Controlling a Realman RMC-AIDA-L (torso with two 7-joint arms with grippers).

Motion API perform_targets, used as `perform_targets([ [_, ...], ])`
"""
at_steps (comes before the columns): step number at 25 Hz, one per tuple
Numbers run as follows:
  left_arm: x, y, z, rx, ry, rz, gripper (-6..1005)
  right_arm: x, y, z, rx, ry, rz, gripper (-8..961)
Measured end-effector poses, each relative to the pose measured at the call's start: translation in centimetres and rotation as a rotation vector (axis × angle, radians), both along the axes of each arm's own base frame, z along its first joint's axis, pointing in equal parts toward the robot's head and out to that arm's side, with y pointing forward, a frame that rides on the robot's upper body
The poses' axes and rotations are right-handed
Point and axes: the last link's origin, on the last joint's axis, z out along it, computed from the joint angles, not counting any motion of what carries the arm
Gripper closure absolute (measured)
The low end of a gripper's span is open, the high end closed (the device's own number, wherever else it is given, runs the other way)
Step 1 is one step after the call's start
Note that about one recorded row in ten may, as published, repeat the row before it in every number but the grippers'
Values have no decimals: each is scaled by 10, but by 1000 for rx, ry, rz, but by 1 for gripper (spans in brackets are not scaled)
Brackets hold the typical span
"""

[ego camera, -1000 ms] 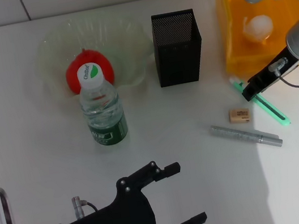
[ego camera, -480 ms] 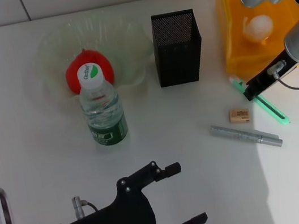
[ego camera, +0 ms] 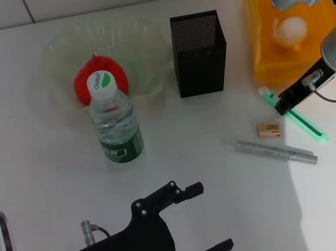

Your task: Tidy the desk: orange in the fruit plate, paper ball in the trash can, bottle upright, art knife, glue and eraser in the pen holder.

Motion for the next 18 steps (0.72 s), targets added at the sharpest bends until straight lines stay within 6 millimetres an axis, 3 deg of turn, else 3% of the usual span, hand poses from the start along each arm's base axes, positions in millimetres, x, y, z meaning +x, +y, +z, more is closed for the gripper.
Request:
perform_targets([
  [9,0,-1,0,0,0,2,187,-5,-3,1,-18,15,0,790],
  [18,1,1,0,-2,-5,-8,186,-21,-16,22,-52,37,33,790],
])
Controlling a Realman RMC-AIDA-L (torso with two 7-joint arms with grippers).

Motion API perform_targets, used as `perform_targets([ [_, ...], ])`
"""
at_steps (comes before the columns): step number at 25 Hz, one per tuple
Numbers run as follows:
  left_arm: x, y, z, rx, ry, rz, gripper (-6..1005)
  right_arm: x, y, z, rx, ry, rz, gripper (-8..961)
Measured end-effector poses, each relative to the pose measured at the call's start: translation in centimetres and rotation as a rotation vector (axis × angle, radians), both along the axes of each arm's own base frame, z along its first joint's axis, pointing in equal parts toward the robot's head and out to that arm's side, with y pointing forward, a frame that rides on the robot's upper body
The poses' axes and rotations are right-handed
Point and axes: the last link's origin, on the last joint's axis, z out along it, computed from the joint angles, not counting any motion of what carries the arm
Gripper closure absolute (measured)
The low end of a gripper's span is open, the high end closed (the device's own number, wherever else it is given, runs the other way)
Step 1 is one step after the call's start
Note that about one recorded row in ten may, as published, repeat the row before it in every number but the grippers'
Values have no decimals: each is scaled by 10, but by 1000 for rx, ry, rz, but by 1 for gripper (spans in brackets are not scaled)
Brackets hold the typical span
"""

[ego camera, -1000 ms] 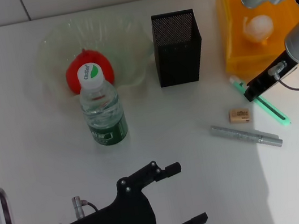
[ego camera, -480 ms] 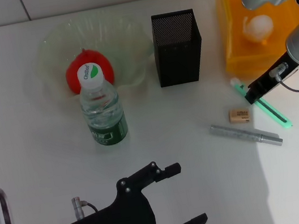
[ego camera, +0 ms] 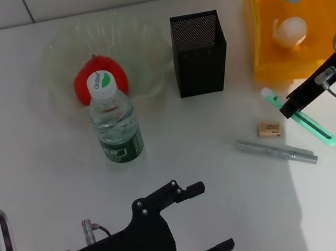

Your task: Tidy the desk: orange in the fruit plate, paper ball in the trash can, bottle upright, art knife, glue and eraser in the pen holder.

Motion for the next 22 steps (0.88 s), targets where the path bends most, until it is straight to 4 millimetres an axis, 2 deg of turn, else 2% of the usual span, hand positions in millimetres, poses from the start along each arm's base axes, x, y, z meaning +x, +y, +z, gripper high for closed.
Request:
perform_targets([
  [4,1,0,0,-1,-3,-3,186,-16,-6,7,-29,45,42,790],
  [7,1,0,0,-2,-4,-5,186,-37,-9,22,-1,84,120,790],
  [10,2,1,1,0,-5,-9,186,-49,-8,33,40,116,169,790],
  [14,4,0,1,-2,-15,-17,186,-74,1,52,137,237,308,789],
  [17,6,0,2,-3,-21,-26,186,-91,18,60,269,351,499,789],
  [22,7,1,2,-5,-26,-35,186,-90,32,53,335,446,612,789],
])
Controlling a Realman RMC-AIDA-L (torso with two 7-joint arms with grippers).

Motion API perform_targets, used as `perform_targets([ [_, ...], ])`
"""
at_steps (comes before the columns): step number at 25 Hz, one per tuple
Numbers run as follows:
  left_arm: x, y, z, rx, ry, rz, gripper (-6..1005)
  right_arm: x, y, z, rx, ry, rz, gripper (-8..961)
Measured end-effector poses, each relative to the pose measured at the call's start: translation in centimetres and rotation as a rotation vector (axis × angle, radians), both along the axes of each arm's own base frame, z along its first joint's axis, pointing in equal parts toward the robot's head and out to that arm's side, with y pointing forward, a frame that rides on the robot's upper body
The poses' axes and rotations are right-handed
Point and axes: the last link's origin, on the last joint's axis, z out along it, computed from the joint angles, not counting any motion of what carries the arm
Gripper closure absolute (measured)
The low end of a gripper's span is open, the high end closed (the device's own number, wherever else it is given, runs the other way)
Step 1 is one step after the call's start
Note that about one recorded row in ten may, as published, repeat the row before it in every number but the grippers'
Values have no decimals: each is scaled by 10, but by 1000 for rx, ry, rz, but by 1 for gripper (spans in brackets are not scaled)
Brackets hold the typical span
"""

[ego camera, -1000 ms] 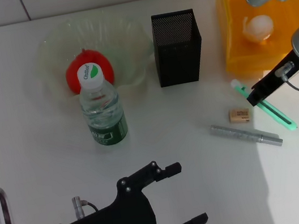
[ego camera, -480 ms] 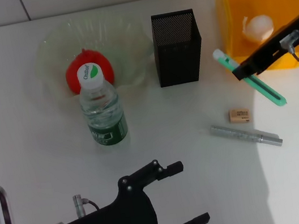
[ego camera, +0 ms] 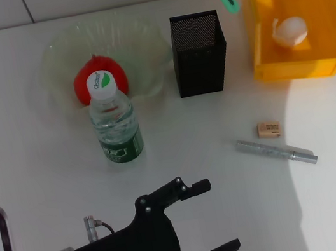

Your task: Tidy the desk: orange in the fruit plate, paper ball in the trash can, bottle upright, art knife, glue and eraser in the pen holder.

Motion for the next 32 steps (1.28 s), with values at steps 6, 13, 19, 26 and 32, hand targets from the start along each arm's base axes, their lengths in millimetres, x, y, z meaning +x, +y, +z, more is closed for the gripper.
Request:
perform_targets([
  [6,0,0,0,-1,-3,-2,187,12,13,-20,27,97,85,790],
  [13,-1,0,0,-3,-1,1,187,31,15,-40,44,136,154,790],
  [19,-1,-1,0,-3,-1,6,186,48,15,-55,64,161,163,789],
  [26,-3,-2,1,2,-3,17,187,57,12,-62,52,142,153,789],
  [32,-3,-1,1,2,-1,17,187,62,9,-62,51,145,148,715],
])
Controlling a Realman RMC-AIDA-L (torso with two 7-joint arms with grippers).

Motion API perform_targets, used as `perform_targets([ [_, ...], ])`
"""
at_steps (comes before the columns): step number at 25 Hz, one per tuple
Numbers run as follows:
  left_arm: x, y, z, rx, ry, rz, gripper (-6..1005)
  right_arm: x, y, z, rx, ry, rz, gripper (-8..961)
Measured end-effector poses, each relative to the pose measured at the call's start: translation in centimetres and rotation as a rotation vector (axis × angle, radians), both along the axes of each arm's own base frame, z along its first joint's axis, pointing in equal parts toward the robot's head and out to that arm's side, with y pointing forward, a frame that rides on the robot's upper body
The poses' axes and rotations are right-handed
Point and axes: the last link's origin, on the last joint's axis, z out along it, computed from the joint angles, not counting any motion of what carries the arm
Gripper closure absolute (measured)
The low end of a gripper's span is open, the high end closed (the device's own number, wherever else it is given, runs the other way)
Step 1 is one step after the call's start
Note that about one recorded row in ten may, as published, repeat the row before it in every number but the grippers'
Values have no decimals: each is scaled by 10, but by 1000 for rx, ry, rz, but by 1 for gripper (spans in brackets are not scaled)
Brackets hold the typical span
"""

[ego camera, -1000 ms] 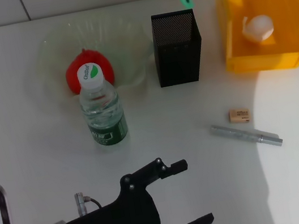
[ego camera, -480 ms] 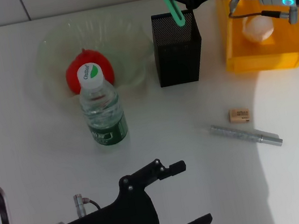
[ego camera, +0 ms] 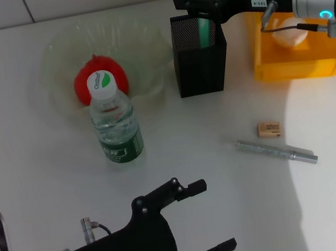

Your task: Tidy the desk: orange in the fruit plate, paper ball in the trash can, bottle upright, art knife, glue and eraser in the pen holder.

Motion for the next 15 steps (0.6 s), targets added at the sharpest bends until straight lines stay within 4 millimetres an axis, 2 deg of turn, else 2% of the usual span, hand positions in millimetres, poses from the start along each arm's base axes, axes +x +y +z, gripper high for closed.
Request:
perform_targets([
  [2,0,0,0,0,-1,-1,187,0,-1,2,0,6,0,665],
  [5,0,0,0,0,-1,0,186,-2,-8,12,-11,45,-3,480],
  [8,0,0,0,1,-2,0,186,-9,-24,36,-113,34,-73,417],
  [9,0,0,0,1,-2,1,186,-9,-24,36,-113,34,-73,396],
  [12,0,0,0,1,-2,2,186,-15,-34,53,-192,-107,-204,374],
  [13,0,0,0,1,-2,2,186,-17,-41,60,-228,-266,-306,373],
  [14,0,0,0,1,-2,2,187,-17,-41,60,-228,-266,-306,373],
  [15,0,0,0,1,-2,0,187,-17,-45,63,-240,-342,-358,372],
])
